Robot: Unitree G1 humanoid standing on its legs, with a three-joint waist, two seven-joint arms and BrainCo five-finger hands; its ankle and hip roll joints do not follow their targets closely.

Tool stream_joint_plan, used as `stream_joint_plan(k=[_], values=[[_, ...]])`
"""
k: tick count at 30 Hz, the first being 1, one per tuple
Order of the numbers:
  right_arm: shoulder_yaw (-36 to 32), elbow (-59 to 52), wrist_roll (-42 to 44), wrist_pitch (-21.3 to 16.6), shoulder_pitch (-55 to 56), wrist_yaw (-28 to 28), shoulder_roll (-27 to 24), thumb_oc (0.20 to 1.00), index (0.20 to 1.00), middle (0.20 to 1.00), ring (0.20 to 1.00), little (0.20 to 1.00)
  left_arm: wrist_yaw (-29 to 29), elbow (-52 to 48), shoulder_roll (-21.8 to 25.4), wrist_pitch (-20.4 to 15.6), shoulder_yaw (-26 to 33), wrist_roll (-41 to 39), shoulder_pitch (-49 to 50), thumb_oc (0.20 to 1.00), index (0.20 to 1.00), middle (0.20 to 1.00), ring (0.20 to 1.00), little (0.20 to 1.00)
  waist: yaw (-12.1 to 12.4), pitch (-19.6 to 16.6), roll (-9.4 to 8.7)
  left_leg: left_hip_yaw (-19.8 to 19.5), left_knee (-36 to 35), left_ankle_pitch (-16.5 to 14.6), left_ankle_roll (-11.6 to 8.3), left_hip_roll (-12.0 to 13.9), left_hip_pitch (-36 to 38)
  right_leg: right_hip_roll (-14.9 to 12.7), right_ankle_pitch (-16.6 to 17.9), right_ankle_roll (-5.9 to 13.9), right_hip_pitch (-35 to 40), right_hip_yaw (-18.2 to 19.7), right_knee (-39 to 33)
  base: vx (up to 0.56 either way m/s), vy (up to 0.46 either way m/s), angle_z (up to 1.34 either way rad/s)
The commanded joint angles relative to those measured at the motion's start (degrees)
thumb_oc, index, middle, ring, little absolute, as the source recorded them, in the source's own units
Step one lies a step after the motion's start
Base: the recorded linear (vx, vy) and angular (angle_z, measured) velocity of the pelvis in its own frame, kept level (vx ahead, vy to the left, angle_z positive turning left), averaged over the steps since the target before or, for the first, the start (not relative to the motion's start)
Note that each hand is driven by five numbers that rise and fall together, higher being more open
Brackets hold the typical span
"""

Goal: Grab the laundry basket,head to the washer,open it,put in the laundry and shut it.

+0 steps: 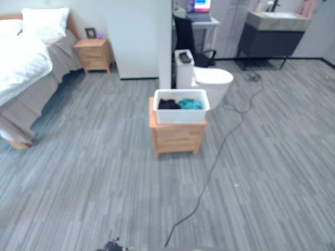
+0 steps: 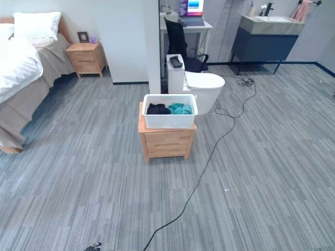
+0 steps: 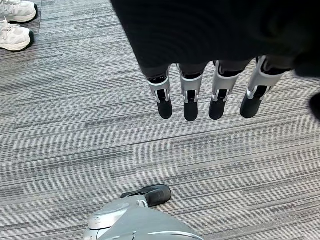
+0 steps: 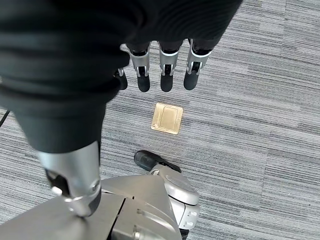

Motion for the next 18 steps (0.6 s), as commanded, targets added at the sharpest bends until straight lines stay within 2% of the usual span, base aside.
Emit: stream_joint_plan(k=[1, 18], values=[[1.54, 2.68, -0.20, -0.67, -1.36, 0.75, 1.59, 1.000, 1.000, 1.000, 1.000, 1.000, 0.06, 2.47, 1.19, -1.76, -0.73, 0.16, -2.43, 1.000, 1.000, 1.000, 1.000, 1.000, 0.34, -1.26, -2.13, -5.37, -3.08, 1.17, -3.98, 3.23, -0.96, -6.65, -1.88, 8.04, 2.56, 1.93, 0.30, 0.00, 0.000, 0.00], [1.70, 2.37, -0.08, -0.57, -1.37, 1.14, 1.42, 1.000, 1.000, 1.000, 1.000, 1.000, -0.27, 2.74, 0.95, -1.70, -0.92, -0.44, -2.38, 1.000, 1.000, 1.000, 1.000, 1.000, 0.20, -1.14, -2.31, -5.13, -3.08, 0.89, -3.99, 3.19, -0.70, -6.70, -1.95, 8.08, 2.67, 1.73, 0.30, 0.00, 0.000, 0.00]])
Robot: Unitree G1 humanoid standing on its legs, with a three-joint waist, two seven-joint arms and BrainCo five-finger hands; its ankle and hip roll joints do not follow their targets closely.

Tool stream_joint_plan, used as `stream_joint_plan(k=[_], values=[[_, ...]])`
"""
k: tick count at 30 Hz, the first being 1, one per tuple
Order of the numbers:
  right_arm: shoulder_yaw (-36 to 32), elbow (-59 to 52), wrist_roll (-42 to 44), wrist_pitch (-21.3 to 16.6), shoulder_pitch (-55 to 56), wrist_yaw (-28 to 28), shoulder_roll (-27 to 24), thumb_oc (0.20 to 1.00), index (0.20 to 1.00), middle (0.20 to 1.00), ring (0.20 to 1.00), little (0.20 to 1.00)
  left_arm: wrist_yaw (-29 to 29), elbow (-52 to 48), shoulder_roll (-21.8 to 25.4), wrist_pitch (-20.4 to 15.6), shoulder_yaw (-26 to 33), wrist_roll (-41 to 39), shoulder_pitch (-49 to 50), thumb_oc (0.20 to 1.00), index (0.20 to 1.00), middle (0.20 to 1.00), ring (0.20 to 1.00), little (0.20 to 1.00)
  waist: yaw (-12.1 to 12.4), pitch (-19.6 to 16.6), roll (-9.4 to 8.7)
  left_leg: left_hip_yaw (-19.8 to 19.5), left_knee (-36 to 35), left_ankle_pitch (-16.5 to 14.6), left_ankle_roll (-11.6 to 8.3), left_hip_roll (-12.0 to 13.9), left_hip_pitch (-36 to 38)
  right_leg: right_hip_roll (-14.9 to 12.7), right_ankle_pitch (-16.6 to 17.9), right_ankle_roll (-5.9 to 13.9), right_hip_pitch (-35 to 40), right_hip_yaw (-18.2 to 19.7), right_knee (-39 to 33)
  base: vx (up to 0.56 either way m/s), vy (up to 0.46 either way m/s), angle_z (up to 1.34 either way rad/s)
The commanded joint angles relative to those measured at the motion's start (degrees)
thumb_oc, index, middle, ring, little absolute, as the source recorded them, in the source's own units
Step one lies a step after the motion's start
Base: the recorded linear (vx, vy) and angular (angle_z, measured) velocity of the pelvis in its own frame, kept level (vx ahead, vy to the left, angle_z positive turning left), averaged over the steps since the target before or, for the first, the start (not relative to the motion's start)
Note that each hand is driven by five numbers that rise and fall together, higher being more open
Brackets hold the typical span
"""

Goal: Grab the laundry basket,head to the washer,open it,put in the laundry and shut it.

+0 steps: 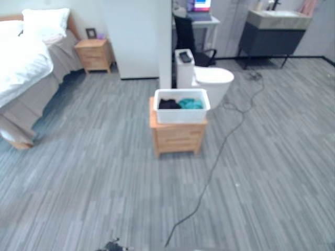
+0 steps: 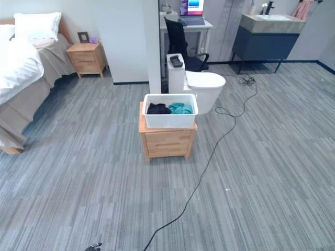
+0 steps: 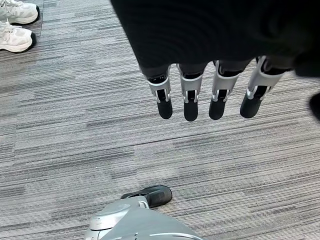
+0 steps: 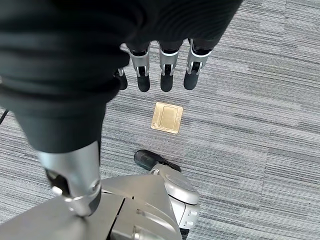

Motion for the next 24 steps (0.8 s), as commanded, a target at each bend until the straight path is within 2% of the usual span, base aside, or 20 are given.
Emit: stream_joint_plan(k=[1, 18, 21, 24], values=[[1.75, 2.34, -0.05, -0.60, -1.39, 1.20, 1.59, 1.000, 1.000, 1.000, 1.000, 1.000, -0.26, 2.81, 1.08, -1.69, -0.91, 0.00, -2.47, 1.000, 1.000, 1.000, 1.000, 1.000, 0.21, -1.24, -2.72, -5.07, -3.07, 0.88, -3.98, 3.18, -0.70, -6.70, -1.99, 8.10, 2.65, 1.81, 0.30, 0.00, 0.000, 0.00], [1.50, 2.30, 0.33, -0.35, -1.96, 1.65, 1.14, 1.000, 1.000, 1.000, 1.000, 1.000, -0.36, 2.39, 1.38, -1.87, -0.52, -0.34, -2.62, 1.000, 1.000, 1.000, 1.000, 1.000, 0.57, -0.47, -2.82, -4.31, -2.50, 0.12, -3.30, 2.74, -0.94, -7.40, -1.63, 8.57, 2.17, 2.49, 0.30, 0.02, 0.014, -0.02], [1.08, 2.45, 0.21, -0.27, -2.70, 1.70, 0.88, 1.000, 1.000, 1.000, 1.000, 1.000, -0.33, 1.92, 1.61, -2.10, -0.25, -0.83, -2.81, 1.000, 1.000, 1.000, 1.000, 1.000, 1.14, -0.21, -3.44, -3.42, 0.80, -1.51, -2.54, 2.03, -2.96, -8.39, -1.23, 9.21, 1.19, 3.01, 0.99, 0.02, 0.072, -0.17], [0.15, 2.58, 0.66, -0.23, -2.65, 1.97, 0.33, 1.000, 1.000, 1.000, 1.000, 1.000, -0.73, 1.01, 2.13, -2.01, -0.63, -1.05, -3.33, 1.000, 1.000, 1.000, 1.000, 1.000, 1.54, 0.39, -4.00, -4.08, 6.30, -4.20, -0.99, 0.83, -5.56, -9.42, -2.33, 9.48, -0.80, 3.47, 6.63, 0.04, 0.090, -0.19]])
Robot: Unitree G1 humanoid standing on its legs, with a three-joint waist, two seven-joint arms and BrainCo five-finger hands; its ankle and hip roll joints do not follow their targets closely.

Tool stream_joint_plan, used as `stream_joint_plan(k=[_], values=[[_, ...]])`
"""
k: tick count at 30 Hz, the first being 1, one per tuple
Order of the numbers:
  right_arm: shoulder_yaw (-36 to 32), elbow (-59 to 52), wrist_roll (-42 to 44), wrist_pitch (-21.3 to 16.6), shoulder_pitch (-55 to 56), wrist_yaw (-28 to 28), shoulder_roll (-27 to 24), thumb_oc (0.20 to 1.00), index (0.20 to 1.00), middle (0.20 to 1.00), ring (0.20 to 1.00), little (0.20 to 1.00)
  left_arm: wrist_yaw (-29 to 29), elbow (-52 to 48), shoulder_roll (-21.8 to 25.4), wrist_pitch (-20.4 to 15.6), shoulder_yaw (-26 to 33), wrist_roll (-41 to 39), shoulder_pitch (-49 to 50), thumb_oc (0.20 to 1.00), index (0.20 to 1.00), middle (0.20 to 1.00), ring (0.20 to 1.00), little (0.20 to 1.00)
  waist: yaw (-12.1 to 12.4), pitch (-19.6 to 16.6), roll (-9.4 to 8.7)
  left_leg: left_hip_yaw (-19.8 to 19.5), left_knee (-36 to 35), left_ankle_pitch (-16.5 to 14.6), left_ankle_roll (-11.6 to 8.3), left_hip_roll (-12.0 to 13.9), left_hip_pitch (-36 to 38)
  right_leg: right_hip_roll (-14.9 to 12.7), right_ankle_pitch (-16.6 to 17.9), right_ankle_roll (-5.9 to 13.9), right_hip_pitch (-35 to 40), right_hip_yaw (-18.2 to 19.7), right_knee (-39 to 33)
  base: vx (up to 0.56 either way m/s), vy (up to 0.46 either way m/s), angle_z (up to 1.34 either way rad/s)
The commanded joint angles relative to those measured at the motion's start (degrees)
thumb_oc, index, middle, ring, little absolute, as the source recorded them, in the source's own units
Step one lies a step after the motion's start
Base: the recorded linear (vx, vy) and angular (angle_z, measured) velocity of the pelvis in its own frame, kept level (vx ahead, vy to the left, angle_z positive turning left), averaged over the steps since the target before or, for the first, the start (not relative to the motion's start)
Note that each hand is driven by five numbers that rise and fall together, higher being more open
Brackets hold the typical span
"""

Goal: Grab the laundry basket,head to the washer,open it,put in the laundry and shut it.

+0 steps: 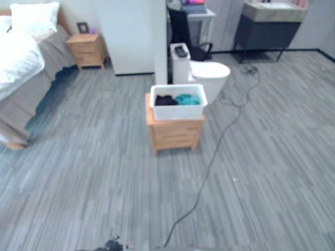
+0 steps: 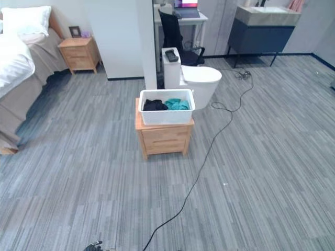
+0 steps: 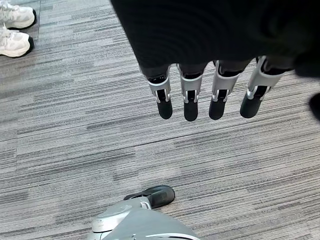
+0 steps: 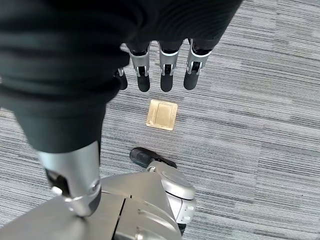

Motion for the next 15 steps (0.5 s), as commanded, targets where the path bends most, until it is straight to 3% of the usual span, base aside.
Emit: stream_joint_plan(k=[1, 3, 4, 6, 10, 12, 13, 15], values=[[0.18, 2.32, 0.63, -0.32, -1.43, 0.90, 0.23, 1.000, 1.000, 1.000, 1.000, 1.000, -0.90, 0.65, 2.24, -1.86, -0.64, -0.86, -1.89, 1.000, 1.000, 1.000, 1.000, 1.000, 0.26, -0.30, -2.72, -5.42, 3.56, -4.34, -0.77, 1.20, -2.57, -8.27, -3.07, 9.10, 0.18, 0.82, 10.00, 0.02, 0.117, -0.29], [-0.22, 2.20, 0.86, -0.25, -1.78, 1.01, -0.41, 1.000, 1.000, 1.000, 1.000, 1.000, -1.39, -0.45, 2.85, -1.79, -1.36, -0.36, -2.20, 1.000, 1.000, 1.000, 1.000, 1.000, -0.45, 0.81, -2.01, -6.39, 4.50, -5.08, 0.57, 0.90, -2.50, -7.38, -2.62, 9.86, -4.58, 1.56, 20.08, 0.00, 0.164, -0.06], [-0.45, 1.92, 1.48, -0.26, -2.40, 1.10, -1.14, 1.000, 1.000, 1.000, 1.000, 1.000, -1.57, -0.71, 3.64, -1.71, -1.65, 0.25, -2.78, 1.000, 1.000, 1.000, 1.000, 1.000, -1.65, 2.68, -0.94, -7.39, 5.45, -5.89, 1.52, 0.93, -2.00, -6.22, -0.50, 10.79, -10.37, 3.19, 30.05, 0.03, 0.170, 0.12], [-0.75, 1.81, 1.54, -0.21, -2.52, 0.93, -1.50, 1.000, 1.000, 1.000, 1.000, 1.000, -1.44, -0.37, 3.90, -1.59, -1.32, 0.46, -2.77, 1.000, 1.000, 1.000, 1.000, 1.000, -1.99, 3.45, -0.30, -7.79, 5.32, -6.70, 1.90, 0.75, -0.31, -7.10, 1.18, 10.92, -13.64, 2.35, 32.89, 0.14, 0.061, 0.25], [-1.90, 1.80, 2.33, -0.01, -2.33, 0.54, -2.34, 1.000, 1.000, 1.000, 1.000, 1.000, -1.28, 0.54, 4.06, -1.65, -0.89, 0.66, -2.75, 1.000, 1.000, 1.000, 1.000, 1.000, -3.42, 3.92, 0.12, -9.84, 3.47, -8.42, 0.76, 0.93, 4.50, -9.70, 1.34, 10.14, -15.66, 1.10, 23.36, 0.27, -0.109, 0.12], [-2.36, 1.96, 2.43, 0.09, -2.19, 0.53, -2.68, 1.000, 1.000, 1.000, 1.000, 1.000, -1.17, 0.91, 3.98, -1.82, -0.72, 0.88, -2.82, 1.000, 1.000, 1.000, 1.000, 1.000, -4.35, 3.87, -0.47, -10.59, 2.93, -9.81, -0.21, 0.76, 6.59, -11.15, 3.74, 10.99, -16.11, 2.85, 15.08, 0.26, -0.153, 0.27], [-2.36, 1.95, 2.43, 0.10, -2.18, 0.53, -2.70, 1.000, 1.000, 1.000, 1.000, 1.000, -1.17, 0.91, 3.96, -1.82, -0.72, 0.88, -2.80, 1.000, 1.000, 1.000, 1.000, 1.000, -4.37, 3.98, -0.34, -10.62, 2.90, -9.88, -0.23, 0.90, 6.79, -11.03, 3.79, 10.98, -15.81, 2.74, 14.88, 0.32, -0.187, 0.34], [-2.87, 2.20, 2.47, 0.29, -1.77, 0.77, -2.85, 1.000, 1.000, 1.000, 1.000, 1.000, -0.80, 1.71, 3.67, -1.98, -0.46, 1.03, -2.97, 1.000, 1.000, 1.000, 1.000, 1.000, -5.26, 3.69, -0.65, -11.24, 1.80, -11.38, -1.57, 1.53, 9.99, -12.90, 7.66, 12.22, -17.21, 3.90, 8.81, 0.37, -0.242, 0.29]])
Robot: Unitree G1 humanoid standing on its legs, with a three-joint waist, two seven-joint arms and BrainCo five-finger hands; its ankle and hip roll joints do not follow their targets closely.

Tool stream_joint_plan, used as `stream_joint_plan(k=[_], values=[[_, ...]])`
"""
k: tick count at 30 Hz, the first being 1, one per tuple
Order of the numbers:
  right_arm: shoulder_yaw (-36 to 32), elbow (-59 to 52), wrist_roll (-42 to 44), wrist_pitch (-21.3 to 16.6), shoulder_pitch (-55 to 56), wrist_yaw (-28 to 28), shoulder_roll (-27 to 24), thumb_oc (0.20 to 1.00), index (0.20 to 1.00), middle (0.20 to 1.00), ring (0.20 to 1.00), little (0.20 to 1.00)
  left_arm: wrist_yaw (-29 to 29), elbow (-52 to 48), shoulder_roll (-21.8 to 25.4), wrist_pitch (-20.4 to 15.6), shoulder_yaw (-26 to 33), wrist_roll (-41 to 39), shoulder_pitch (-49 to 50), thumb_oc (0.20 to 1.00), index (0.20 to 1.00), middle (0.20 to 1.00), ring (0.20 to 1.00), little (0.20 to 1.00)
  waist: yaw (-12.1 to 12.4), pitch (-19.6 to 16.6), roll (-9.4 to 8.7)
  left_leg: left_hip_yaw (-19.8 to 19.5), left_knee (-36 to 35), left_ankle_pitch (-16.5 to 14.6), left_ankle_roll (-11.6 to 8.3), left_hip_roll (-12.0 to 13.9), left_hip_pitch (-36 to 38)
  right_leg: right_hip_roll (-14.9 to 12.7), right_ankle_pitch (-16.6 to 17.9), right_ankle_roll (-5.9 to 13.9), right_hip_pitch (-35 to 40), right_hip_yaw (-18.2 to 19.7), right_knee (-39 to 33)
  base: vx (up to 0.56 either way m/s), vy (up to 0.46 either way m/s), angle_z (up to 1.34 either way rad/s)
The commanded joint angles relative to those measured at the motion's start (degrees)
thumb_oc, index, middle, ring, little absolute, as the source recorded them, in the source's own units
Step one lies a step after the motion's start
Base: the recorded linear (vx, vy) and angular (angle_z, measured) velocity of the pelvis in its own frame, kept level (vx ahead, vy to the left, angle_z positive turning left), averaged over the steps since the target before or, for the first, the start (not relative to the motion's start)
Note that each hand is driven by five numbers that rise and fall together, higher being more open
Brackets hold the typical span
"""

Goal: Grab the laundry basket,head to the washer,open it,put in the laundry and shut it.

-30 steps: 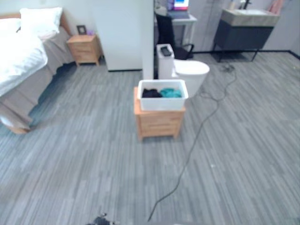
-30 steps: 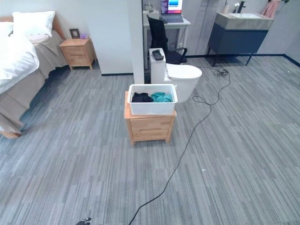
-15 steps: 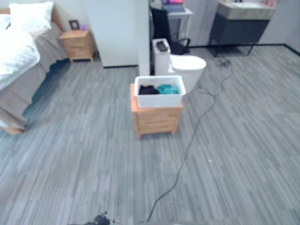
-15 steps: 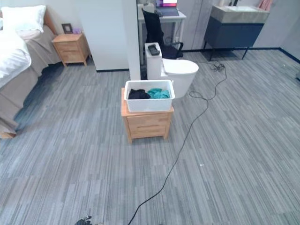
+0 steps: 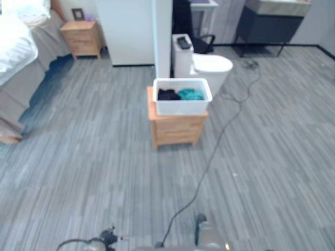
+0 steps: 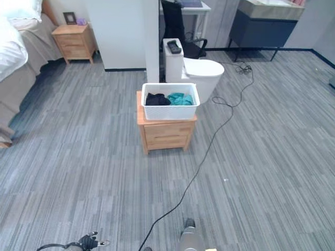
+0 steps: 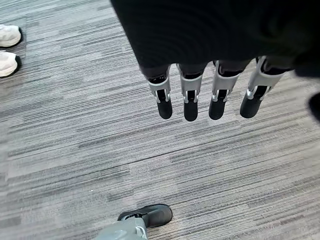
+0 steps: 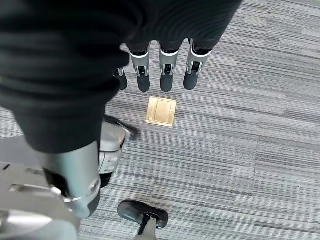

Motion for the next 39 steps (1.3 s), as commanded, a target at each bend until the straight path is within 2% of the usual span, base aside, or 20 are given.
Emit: stream_joint_plan(k=[1, 4, 5, 7, 8, 9, 10, 11, 13, 17, 19, 20, 21, 24, 26, 28, 32, 39], values=[[-0.96, 2.06, 2.13, 0.03, -1.21, -0.22, -2.15, 1.000, 1.000, 1.000, 1.000, 1.000, 0.41, -0.23, 0.17, -2.11, 1.47, 0.68, -0.89, 1.000, 1.000, 1.000, 1.000, 1.000, -1.61, -0.93, 0.40, -4.27, 4.19, -7.58, -3.12, 5.11, 2.72, -1.47, 5.40, 2.70, 0.69, -0.51, 0.00, 0.31, -0.232, 0.18], [-1.32, 1.97, 2.15, -0.05, -0.03, -0.12, -2.22, 1.000, 1.000, 1.000, 1.000, 1.000, 0.39, -0.54, -0.12, -2.16, 1.39, 0.77, -0.59, 1.000, 1.000, 1.000, 1.000, 1.000, -2.01, -1.95, 0.27, -5.02, 2.81, -8.57, -4.25, 6.53, 5.13, -0.95, 5.37, 2.51, 1.38, -0.93, 0.49, 0.23, -0.226, 0.23], [-1.33, 2.08, 2.19, -0.20, 0.40, -0.20, -2.33, 1.000, 1.000, 1.000, 1.000, 1.000, 0.82, -0.54, -0.66, -2.39, 1.21, 0.45, -0.70, 1.000, 1.000, 1.000, 1.000, 1.000, -2.50, -2.70, 0.32, -5.75, 4.33, -8.16, -5.42, 8.70, 4.98, 0.82, 4.74, 1.47, 1.77, -0.05, 2.15, 0.36, -0.535, 0.66], [-0.25, 3.21, 2.30, -0.24, 0.15, -0.31, -2.05, 1.000, 1.000, 1.000, 1.000, 1.000, 1.34, -0.77, -1.43, -2.29, 1.83, -1.51, -0.97, 1.000, 1.000, 1.000, 1.000, 1.000, -2.48, -3.16, 1.44, -6.71, 14.56, 2.08, -7.94, 12.53, 1.20, 5.69, 1.39, -2.00, 3.29, -1.18, 4.46, 0.27, -0.540, 0.49], [0.19, 3.08, 2.34, -0.27, -0.03, -0.38, -1.89, 1.000, 1.000, 1.000, 1.000, 1.000, 1.26, -1.13, -1.30, -2.24, 2.03, -2.14, -1.05, 1.000, 1.000, 1.000, 1.000, 1.000, -2.06, -2.89, 0.65, -6.64, 20.64, 7.09, -7.86, 12.94, -2.80, 5.82, 0.67, -2.92, 4.61, -1.58, 3.97, 0.12, -0.467, 0.06], [0.73, 2.42, 2.69, -0.55, 0.09, -0.67, -1.82, 1.000, 1.000, 1.000, 1.000, 1.000, 1.42, -1.98, -1.22, -2.28, 2.35, -3.25, -0.82, 1.000, 1.000, 1.000, 1.000, 1.000, -1.37, -1.91, -0.13, -6.91, 29.76, 11.71, -7.50, 13.75, -7.94, 6.53, -0.03, -4.59, 6.53, -1.95, 3.25, 0.05, -0.470, 0.01], [1.07, 1.62, 3.39, -0.84, 0.05, -0.81, -1.86, 1.000, 1.000, 1.000, 1.000, 1.000, 1.36, -2.87, -1.02, -2.20, 2.50, -3.78, -0.69, 1.000, 1.000, 1.000, 1.000, 1.000, -0.70, -0.88, -1.55, -6.64, 35.42, 14.32, -6.40, 13.21, -11.72, 6.68, -0.28, -5.81, 7.93, -1.69, 2.38, 0.03, -0.484, -0.02], [1.35, 0.99, 4.03, -0.94, -0.21, -1.03, -2.00, 1.000, 1.000, 1.000, 1.000, 1.000, 1.65, -3.10, -0.98, -2.25, 2.71, -4.16, -0.68, 1.000, 1.000, 1.000, 1.000, 1.000, -0.08, 0.03, -2.33, -6.44, 40.46, 14.43, -5.56, 12.79, -14.75, 7.22, -0.45, -6.60, 9.54, -1.25, 1.25, 0.06, -0.417, 0.02], [1.33, -0.31, 5.61, -1.40, -0.89, -1.46, -2.64, 1.000, 1.000, 1.000, 1.000, 1.000, 1.85, -3.14, -1.06, -2.35, 2.39, -4.68, -0.96, 1.000, 1.000, 1.000, 1.000, 1.000, 0.49, 0.70, -3.23, -4.46, 40.30, 14.04, -5.50, 12.41, -19.12, 7.58, -0.99, -7.11, 11.85, -0.70, -0.75, 0.15, -0.283, -0.07], [-0.55, -2.90, 7.83, -2.56, -0.98, -2.21, -4.90, 1.000, 1.000, 1.000, 1.000, 1.000, 1.86, -3.63, -1.13, -2.94, 1.15, -5.02, -1.32, 1.000, 1.000, 1.000, 1.000, 1.000, 0.49, 0.43, -2.25, 3.73, 22.73, 12.56, -7.66, 14.85, -20.48, 8.05, -3.38, -6.61, 15.61, -2.15, -2.54, 0.20, -0.058, -0.12], [-1.78, -4.88, 8.83, -3.32, -1.20, -2.81, -6.14, 1.000, 1.000, 1.000, 1.000, 1.000, 1.91, -3.64, -1.01, -3.15, 1.07, -4.86, -1.47, 1.000, 1.000, 1.000, 1.000, 1.000, 0.70, -0.09, -1.79, 4.93, 14.28, 11.35, -8.04, 14.73, -20.09, 8.19, -4.53, -6.06, 16.81, -2.20, -2.51, 0.17, 0.033, -0.34], [-1.80, -4.92, 8.83, -3.31, -1.16, -2.81, -6.16, 1.000, 1.000, 1.000, 1.000, 1.000, 1.91, -3.63, -1.03, -3.16, 1.05, -4.86, -1.46, 1.000, 1.000, 1.000, 1.000, 1.000, 0.74, 0.01, -1.86, 5.03, 14.02, 11.42, -8.01, 14.64, -19.78, 8.08, -4.59, -6.03, 16.98, -2.17, -2.51, 0.20, 0.063, -0.18], [-2.84, -6.81, 9.43, -3.89, -0.89, -3.47, -6.87, 1.000, 1.000, 1.000, 1.000, 1.000, 1.87, -3.60, -0.83, -3.24, 0.77, -4.50, -1.66, 1.000, 1.000, 1.000, 1.000, 1.000, 0.92, -0.39, -1.52, 4.55, 9.63, 12.80, -8.66, 14.58, -20.20, 8.40, -5.43, -5.64, 18.35, -2.20, -2.70, 0.13, 0.042, -0.25], [-3.77, -8.55, 9.84, -4.29, -0.73, -4.23, -7.44, 1.000, 1.000, 1.000, 1.000, 1.000, 1.97, -3.72, -0.60, -3.36, 0.38, -4.28, -1.88, 1.000, 1.000, 1.000, 1.000, 1.000, 1.32, -0.40, -1.69, 4.61, 8.85, 14.27, -9.26, 14.59, -21.72, 8.10, -6.30, -5.32, 19.95, -2.51, -2.81, 0.22, 0.093, -0.22], [-4.44, -11.87, 9.35, -4.72, -0.56, -4.85, -7.92, 1.000, 1.000, 1.000, 1.000, 1.000, 1.72, -3.55, -0.55, -3.30, 0.43, -3.70, -1.35, 1.000, 1.000, 1.000, 1.000, 1.000, 1.37, -1.48, -0.96, 5.97, 6.36, 13.62, -8.98, 15.23, -19.30, 8.00, -7.47, -4.46, 21.33, -2.27, -2.23, 0.26, 0.131, -0.16], [-5.97, -16.33, 9.31, -4.75, -0.03, -5.43, -8.69, 1.000, 1.000, 1.000, 1.000, 1.000, 1.46, -4.11, 0.23, -3.41, 0.55, -2.46, -0.58, 1.000, 1.000, 1.000, 1.000, 1.000, 1.75, -2.60, -1.31, 6.87, 7.18, 11.72, -8.56, 14.44, -17.96, 6.39, -7.10, -3.47, 22.33, -1.80, -2.38, 0.25, 0.122, -0.27], [-7.31, -20.74, 9.39, -4.53, 1.30, -5.18, -8.86, 1.000, 1.000, 1.000, 1.000, 1.000, 1.76, -4.34, 1.60, -3.45, 2.36, -2.29, 0.37, 1.000, 1.000, 1.000, 1.000, 1.000, 2.39, -3.73, -1.84, 9.13, 6.98, 9.99, -8.01, 13.99, -16.22, 4.32, -6.79, -2.25, 22.70, -1.20, -3.05, 0.14, 0.076, -0.14], [-10.53, -25.10, 10.66, -4.71, 2.82, -5.87, -9.42, 1.000, 1.000, 1.000, 1.000, 1.000, 2.12, -7.38, 2.78, -3.83, 4.03, -3.69, 1.46, 1.000, 1.000, 1.000, 1.000, 1.000, 2.78, -3.73, -3.01, 9.01, 10.91, 7.12, -7.65, 12.97, -17.39, 2.53, -6.82, -1.21, 22.72, -2.03, -2.49, 0.06, 0.046, 0.12]])
